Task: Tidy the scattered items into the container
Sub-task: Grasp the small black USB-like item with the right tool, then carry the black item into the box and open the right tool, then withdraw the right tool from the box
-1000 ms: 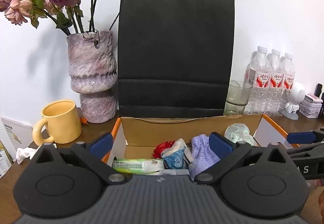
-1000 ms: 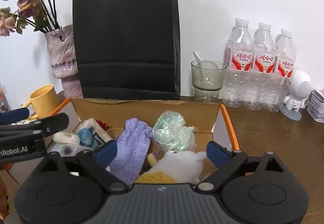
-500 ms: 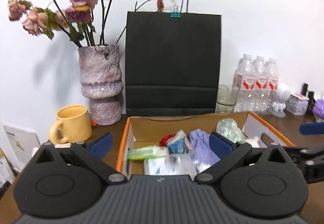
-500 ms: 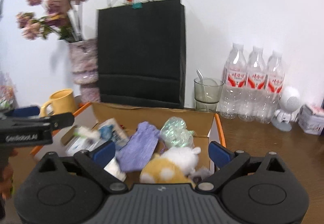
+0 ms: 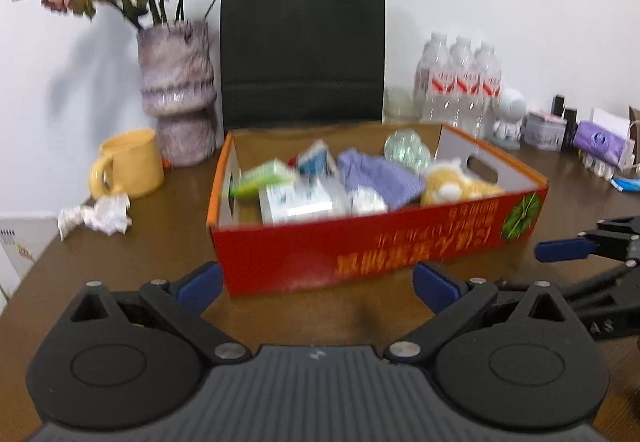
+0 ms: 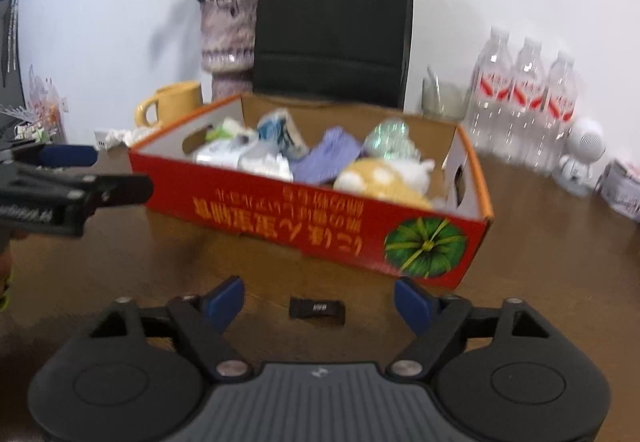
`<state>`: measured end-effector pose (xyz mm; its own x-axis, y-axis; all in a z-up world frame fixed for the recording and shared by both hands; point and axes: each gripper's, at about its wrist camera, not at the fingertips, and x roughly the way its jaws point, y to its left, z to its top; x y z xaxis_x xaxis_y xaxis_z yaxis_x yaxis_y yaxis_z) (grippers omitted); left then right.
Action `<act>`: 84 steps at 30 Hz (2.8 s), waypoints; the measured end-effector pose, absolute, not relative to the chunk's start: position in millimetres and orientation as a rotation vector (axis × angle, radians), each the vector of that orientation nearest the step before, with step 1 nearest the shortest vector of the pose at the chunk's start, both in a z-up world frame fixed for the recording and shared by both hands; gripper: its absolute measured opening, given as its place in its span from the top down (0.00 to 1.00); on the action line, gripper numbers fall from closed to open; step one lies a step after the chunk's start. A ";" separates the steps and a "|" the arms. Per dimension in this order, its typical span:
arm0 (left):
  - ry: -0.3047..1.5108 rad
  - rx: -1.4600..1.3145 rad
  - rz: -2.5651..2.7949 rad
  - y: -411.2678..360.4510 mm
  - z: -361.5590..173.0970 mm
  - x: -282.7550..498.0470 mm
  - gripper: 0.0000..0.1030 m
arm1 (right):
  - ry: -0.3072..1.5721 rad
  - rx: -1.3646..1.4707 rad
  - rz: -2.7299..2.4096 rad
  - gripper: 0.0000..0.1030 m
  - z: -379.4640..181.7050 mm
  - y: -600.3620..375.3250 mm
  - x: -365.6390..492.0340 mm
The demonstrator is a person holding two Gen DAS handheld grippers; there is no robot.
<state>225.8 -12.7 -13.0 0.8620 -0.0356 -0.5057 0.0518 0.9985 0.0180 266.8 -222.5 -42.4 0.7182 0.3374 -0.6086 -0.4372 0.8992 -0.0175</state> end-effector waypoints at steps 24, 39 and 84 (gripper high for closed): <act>0.592 -0.003 -0.048 -8.8 -26.5 233.9 0.00 | 0.667 -0.146 0.470 0.92 -56.8 -210.0 265.5; 0.445 -0.031 -0.085 -18.5 30.5 221.9 0.00 | 0.473 -0.013 0.451 0.93 8.2 -238.5 249.4; 0.425 -0.049 0.052 -28.9 56.0 301.1 0.00 | 0.527 -0.030 0.304 0.00 39.5 -214.4 349.1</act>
